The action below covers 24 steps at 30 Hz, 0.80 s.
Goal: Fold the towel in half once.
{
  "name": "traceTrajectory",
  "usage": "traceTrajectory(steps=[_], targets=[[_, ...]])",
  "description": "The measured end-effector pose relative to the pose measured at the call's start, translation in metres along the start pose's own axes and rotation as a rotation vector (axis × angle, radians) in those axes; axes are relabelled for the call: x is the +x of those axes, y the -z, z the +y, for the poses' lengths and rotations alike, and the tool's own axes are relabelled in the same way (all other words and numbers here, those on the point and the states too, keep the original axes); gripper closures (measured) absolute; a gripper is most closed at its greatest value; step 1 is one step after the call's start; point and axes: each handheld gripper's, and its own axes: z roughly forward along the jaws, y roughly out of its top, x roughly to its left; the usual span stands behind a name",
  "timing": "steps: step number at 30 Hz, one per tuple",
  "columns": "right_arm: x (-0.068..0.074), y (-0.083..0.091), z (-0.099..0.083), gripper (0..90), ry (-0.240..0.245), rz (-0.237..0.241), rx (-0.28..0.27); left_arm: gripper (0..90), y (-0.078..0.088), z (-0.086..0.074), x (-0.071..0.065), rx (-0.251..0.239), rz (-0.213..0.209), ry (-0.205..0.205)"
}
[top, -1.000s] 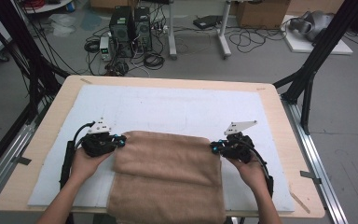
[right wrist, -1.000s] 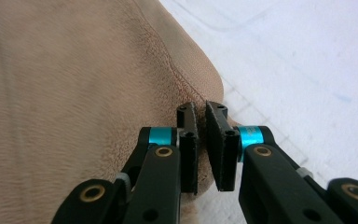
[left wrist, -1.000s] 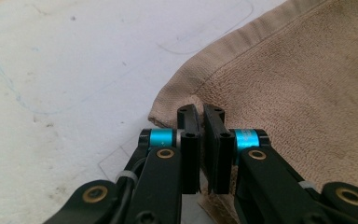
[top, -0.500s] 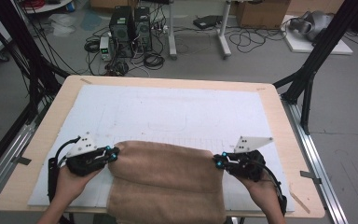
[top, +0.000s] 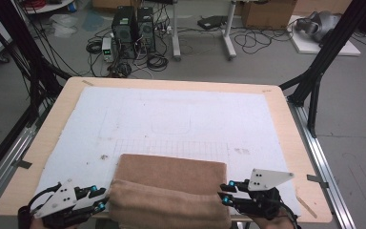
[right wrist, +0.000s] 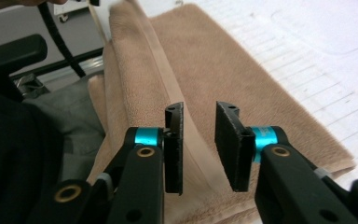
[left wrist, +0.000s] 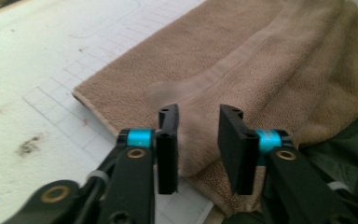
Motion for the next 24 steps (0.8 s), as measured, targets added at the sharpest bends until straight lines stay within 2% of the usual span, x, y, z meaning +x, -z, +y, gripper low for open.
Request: traceTrajectory(steps=[3,6,13,17,21,24], targets=[[-0.009,-0.003,0.002,67.2,-0.007,-0.028,0.022,65.1,0.0,0.007,0.008,-0.005,0.012,-0.007],[-0.023,-0.01,0.003,63.8,-0.016,-0.072,0.047,63.8,-0.01,0.013,0.021,-0.01,0.017,0.003],[-0.057,-0.028,0.001,56.4,-0.047,-0.132,0.071,59.7,-0.052,0.02,0.053,0.028,0.042,0.035],[-0.073,-0.039,-0.002,52.9,-0.068,-0.143,0.075,57.7,-0.078,0.024,0.071,0.044,0.049,0.069],[-0.085,-0.053,-0.008,50.9,-0.078,-0.144,0.097,55.9,-0.1,0.023,0.086,0.1,0.068,0.086],[-0.091,-0.061,-0.014,49.1,-0.091,-0.139,0.114,52.9,-0.113,0.017,0.096,0.166,0.063,0.114]])
